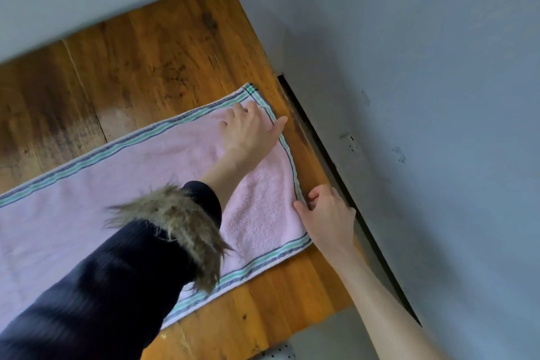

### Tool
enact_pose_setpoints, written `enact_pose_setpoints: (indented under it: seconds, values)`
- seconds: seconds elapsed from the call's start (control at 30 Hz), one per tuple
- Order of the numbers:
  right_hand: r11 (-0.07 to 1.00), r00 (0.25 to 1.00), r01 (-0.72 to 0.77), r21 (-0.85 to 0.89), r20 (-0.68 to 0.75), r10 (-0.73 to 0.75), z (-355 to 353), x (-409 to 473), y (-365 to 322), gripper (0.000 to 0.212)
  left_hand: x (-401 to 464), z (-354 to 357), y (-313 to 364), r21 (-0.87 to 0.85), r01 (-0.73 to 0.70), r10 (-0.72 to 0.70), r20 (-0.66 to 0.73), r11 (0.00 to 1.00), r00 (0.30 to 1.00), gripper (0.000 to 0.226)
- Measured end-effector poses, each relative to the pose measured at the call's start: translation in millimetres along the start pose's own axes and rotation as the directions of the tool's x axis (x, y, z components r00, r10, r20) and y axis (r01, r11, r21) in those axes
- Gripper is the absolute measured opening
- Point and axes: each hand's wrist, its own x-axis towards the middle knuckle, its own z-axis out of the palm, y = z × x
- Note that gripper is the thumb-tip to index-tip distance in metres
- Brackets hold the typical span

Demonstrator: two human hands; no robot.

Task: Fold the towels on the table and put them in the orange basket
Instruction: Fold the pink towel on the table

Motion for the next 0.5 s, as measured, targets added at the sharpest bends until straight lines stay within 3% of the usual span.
enact_pose_setpoints:
  seconds: [0.07, 0.13, 0.23, 0.3, 0.43, 0.5]
  values:
    - [1.0, 1.0, -0.009, -0.026, 0.014, 0.009, 3.0, -4.2, -0.3, 0.023, 4.8, 1.9, 4.9, 0.086, 0.048, -0.05, 0.02, 0.995, 0.999, 0.068]
    - [0.997, 1.0, -0.004, -0.071, 0.012, 0.005, 5.5, -7.2, -1.6, 0.022, 6.0, 1.1, 5.8, 0.126, 0.048, -0.05, 0.012, 0.991, 0.999, 0.055]
    - [0.994, 1.0, 0.011, -0.11, 0.022, -0.009, 7.7, -9.2, -2.7, 0.021, 4.5, -2.4, 3.0, 0.075, 0.022, -0.023, 0.011, 0.997, 1.0, 0.028]
    - [0.992, 0.999, 0.022, -0.128, 0.038, -0.017, 8.3, -10.0, -3.6, 0.022, 2.8, -5.8, -0.3, -0.037, 0.043, -0.042, 0.036, 0.998, 0.998, 0.022]
    - [0.987, 0.999, 0.036, -0.159, 0.036, -0.03, 6.3, -10.3, -6.1, 0.027, 1.6, -12.3, -1.8, -0.355, 0.163, -0.149, 0.066, 0.92, 0.987, 0.054]
    - [0.983, 0.999, 0.042, -0.177, 0.028, -0.038, 4.6, -10.9, -7.5, 0.029, 0.8, -14.5, -2.3, -0.448, 0.216, -0.2, 0.084, 0.867, 0.976, 0.057]
